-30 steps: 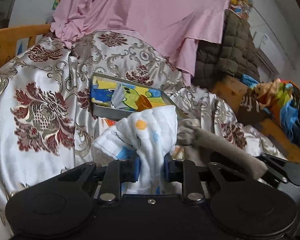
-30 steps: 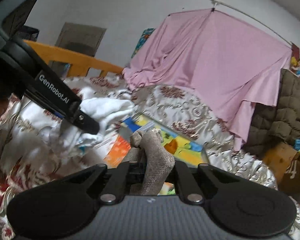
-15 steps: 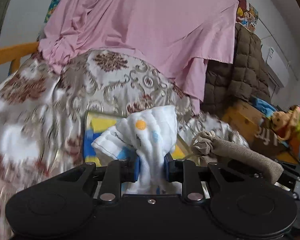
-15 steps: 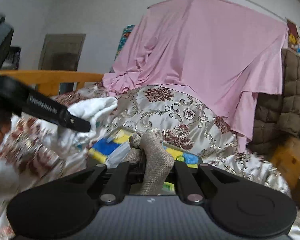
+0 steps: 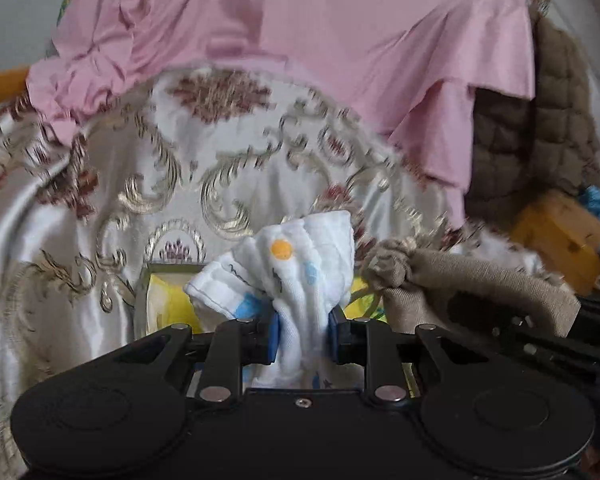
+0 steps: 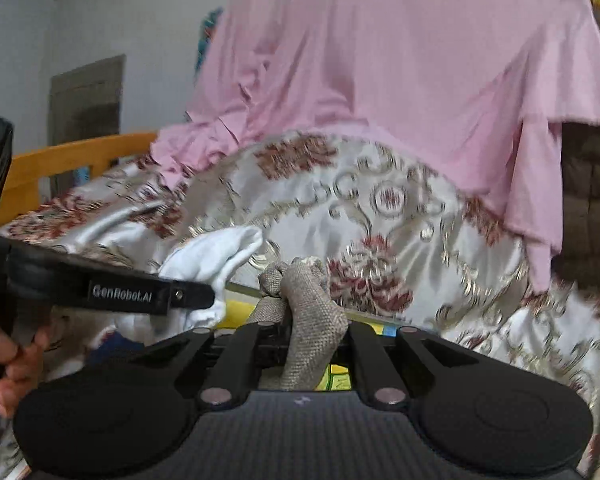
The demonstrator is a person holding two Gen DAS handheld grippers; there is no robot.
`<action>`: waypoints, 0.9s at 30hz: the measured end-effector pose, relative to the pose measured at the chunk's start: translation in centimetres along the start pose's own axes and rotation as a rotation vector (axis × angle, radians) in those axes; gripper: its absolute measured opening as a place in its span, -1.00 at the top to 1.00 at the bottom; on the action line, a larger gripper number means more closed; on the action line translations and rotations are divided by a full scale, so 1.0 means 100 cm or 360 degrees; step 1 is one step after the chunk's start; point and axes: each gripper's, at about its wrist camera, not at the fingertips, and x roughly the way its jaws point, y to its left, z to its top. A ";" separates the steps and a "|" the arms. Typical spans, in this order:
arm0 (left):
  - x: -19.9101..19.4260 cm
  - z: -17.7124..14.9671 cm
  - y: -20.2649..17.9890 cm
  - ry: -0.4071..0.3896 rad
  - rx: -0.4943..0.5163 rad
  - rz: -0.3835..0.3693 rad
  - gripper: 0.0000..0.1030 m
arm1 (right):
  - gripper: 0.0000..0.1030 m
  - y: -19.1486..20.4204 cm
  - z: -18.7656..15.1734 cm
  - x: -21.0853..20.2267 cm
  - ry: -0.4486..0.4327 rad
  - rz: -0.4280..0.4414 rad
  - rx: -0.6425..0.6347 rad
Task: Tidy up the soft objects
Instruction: 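Carry the cloth and burlap pouch to the grey tray and release both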
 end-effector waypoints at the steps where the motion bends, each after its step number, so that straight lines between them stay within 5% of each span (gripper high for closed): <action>1: 0.008 -0.001 0.004 0.0030 -0.0004 0.0016 0.51 | 0.86 -0.002 -0.002 0.008 0.0030 0.0006 0.0031; 6: 0.040 -0.006 0.020 0.0198 -0.0026 0.0029 0.50 | 0.85 -0.006 -0.011 0.037 0.0148 0.0019 0.0100; 14: 0.047 -0.016 0.018 0.0291 0.0006 0.0035 0.35 | 0.75 0.007 -0.022 0.054 0.0264 -0.0006 0.0071; 19: 0.038 -0.020 0.016 0.0264 -0.0004 0.0071 -0.04 | 0.19 0.010 -0.025 0.047 0.0270 -0.0036 0.0047; 27: 0.009 -0.019 0.012 0.0199 -0.0028 0.0119 -0.40 | -0.32 0.011 -0.020 0.015 0.0218 -0.0073 0.0032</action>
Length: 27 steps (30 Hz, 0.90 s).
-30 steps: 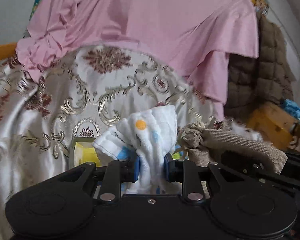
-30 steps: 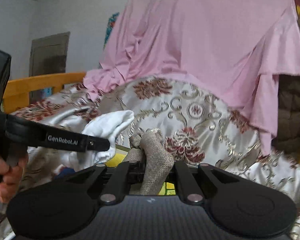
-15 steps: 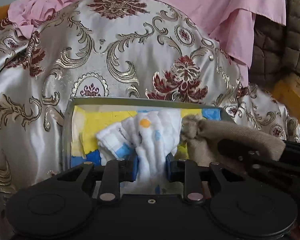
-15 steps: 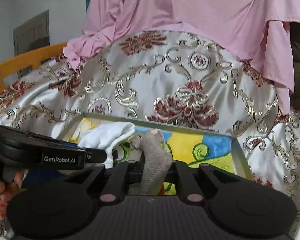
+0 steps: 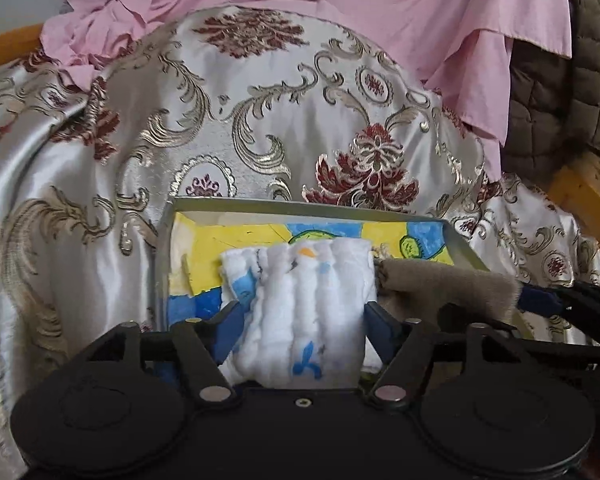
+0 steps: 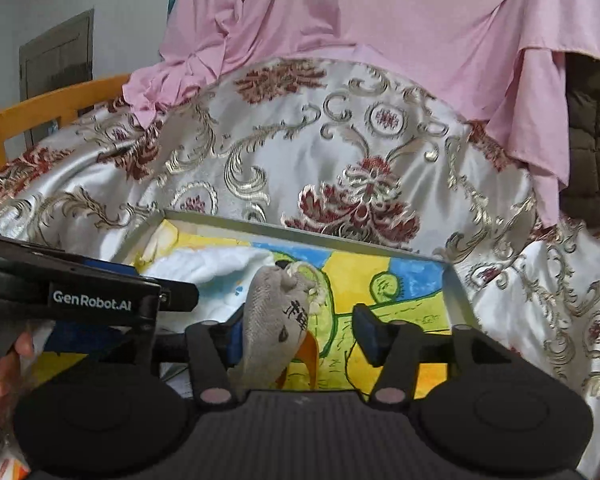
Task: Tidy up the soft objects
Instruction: 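Carry the cloth and burlap pouch to the grey tray and release both, then withdraw both tools from the tray back over the remaining items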
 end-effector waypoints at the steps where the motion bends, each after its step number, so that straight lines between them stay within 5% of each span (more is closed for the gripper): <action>1: -0.006 0.000 -0.001 -0.0013 -0.0006 0.0001 -0.48 | -0.45 -0.002 0.001 -0.008 -0.0018 -0.0003 0.0007; 4: -0.028 0.000 -0.002 -0.0072 -0.0035 -0.0003 -0.65 | -0.79 -0.006 0.004 -0.031 -0.0049 0.0004 0.0039; 7: -0.053 -0.004 -0.003 -0.0158 -0.0064 -0.0008 -0.86 | -0.82 -0.006 0.003 -0.054 -0.0075 0.0007 0.0043; 13: -0.103 -0.015 -0.010 -0.0271 -0.0078 0.0001 -0.95 | -0.98 -0.004 0.000 -0.108 -0.0175 0.0018 0.0077; 21: -0.178 -0.042 -0.029 -0.0420 -0.0012 -0.0005 -0.99 | -0.99 -0.005 -0.010 -0.184 -0.0308 0.0031 0.0156; 27: -0.229 -0.066 -0.046 -0.0450 -0.0010 -0.0031 -0.99 | -0.99 0.001 -0.026 -0.239 -0.0400 -0.0122 0.0163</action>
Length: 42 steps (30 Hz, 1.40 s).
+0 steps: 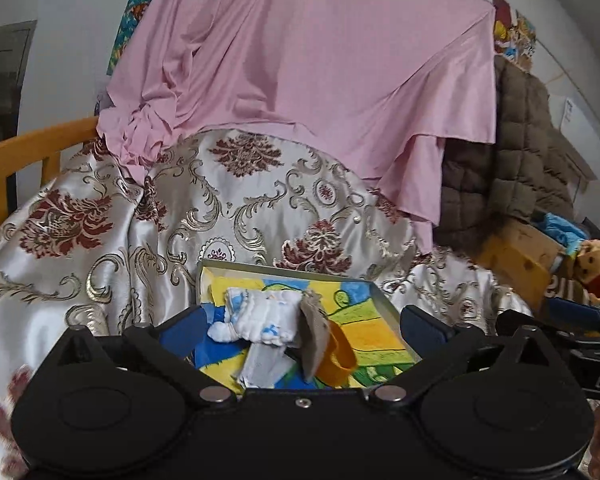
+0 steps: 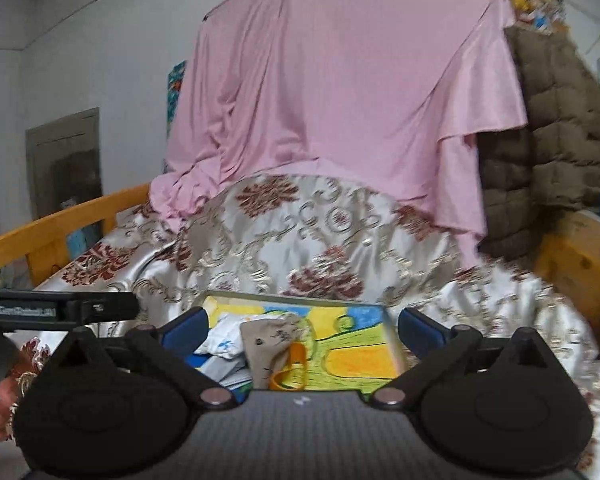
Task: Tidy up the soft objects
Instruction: 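Withdraw both tools from the tray back over the remaining items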
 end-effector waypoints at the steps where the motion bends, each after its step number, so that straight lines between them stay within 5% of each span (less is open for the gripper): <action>1: -0.010 -0.002 -0.004 -0.0013 0.0006 0.0000 -0.99 | -0.99 0.001 -0.001 -0.009 -0.0017 -0.0025 -0.0001; 21: -0.147 -0.083 -0.041 -0.0130 0.0052 -0.0009 -0.99 | -0.99 0.000 -0.069 -0.149 -0.0138 -0.0067 0.0214; 42: -0.177 -0.143 -0.053 -0.0071 0.0201 0.0022 -0.99 | -0.99 0.020 -0.139 -0.196 -0.0146 -0.0194 0.0155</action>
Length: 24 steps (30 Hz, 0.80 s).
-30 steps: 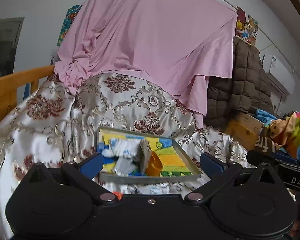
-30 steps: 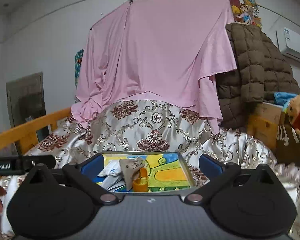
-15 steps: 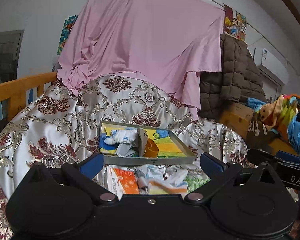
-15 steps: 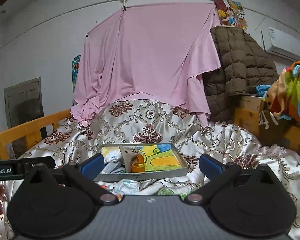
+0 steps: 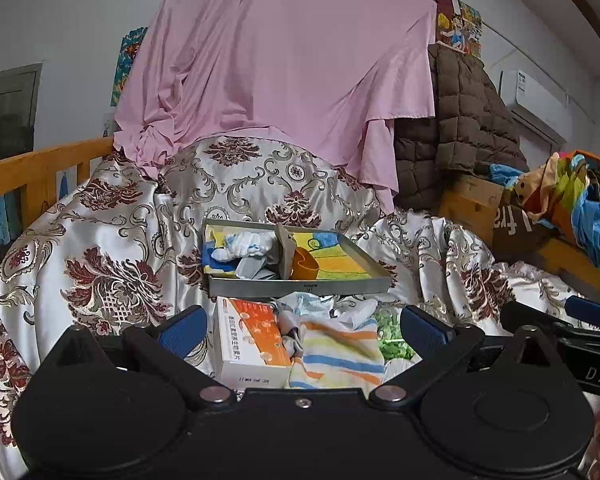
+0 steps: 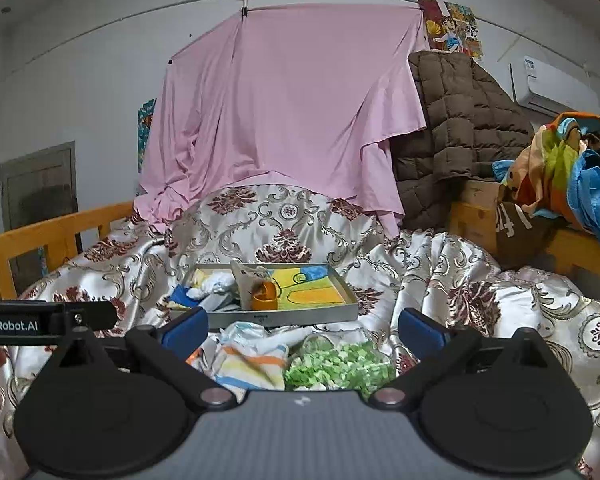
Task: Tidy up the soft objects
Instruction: 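Withdraw both tools from the tray back over the remaining items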
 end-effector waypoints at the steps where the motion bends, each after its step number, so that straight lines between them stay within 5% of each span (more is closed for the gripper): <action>1: 0.000 -0.002 0.000 0.0001 0.0007 0.0005 -0.99 | -0.99 0.000 -0.001 0.000 0.0002 -0.0004 0.0002; 24: 0.015 -0.038 -0.006 0.0132 0.0112 0.0049 -0.99 | -0.99 -0.012 -0.031 0.008 0.0132 -0.0037 0.0041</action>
